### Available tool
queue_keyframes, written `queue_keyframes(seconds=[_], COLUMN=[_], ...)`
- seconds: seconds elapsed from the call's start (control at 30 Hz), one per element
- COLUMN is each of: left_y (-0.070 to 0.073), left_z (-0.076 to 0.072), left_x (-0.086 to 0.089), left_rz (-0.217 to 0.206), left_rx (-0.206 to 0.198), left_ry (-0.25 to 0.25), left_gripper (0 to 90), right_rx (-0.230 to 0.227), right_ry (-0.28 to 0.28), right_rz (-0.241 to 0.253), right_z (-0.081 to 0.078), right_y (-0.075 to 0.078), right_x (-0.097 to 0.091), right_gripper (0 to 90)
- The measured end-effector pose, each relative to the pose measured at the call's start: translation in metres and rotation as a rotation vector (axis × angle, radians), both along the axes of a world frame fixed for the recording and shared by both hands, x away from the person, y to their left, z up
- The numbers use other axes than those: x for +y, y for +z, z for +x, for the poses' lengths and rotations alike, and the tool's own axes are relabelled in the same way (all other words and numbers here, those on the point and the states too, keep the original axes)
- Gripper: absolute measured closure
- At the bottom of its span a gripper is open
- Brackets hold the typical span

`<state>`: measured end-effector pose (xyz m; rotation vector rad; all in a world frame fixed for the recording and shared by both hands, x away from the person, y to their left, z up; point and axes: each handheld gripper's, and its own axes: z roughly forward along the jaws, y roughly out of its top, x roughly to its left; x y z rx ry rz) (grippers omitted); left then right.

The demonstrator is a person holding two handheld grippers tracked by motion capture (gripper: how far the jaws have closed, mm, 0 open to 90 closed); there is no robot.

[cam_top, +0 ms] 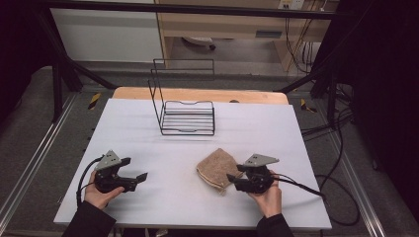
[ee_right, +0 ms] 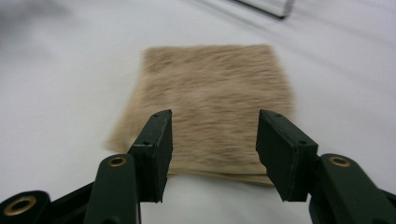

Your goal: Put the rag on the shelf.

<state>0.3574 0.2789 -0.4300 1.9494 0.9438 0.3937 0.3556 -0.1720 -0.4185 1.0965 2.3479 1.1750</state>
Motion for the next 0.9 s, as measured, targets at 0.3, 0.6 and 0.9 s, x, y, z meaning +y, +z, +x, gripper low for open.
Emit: queue_keyframes(seconds=[0.3,0.6,0.9], left_y=[0.0,0.001,0.013], left_z=[0.0,-0.001,0.005], left_x=[-0.001,-0.01,-0.056], left_rz=[0.0,-0.02,-0.027], left_rx=[0.001,0.013,0.052], left_ry=[-0.002,-0.005,0.014], left_gripper=[8.7,8.6,10.8], right_rx=[0.099,0.157,0.189], right_ry=[-0.089,-0.11,-0.167], right_rz=[-0.029,0.015,0.017], right_z=[0.028,0.022,-0.01], right_y=[-0.03,-0.024,-0.015], right_x=[-0.016,-0.017,-0.031], right_gripper=[57.7,85.0,84.3])
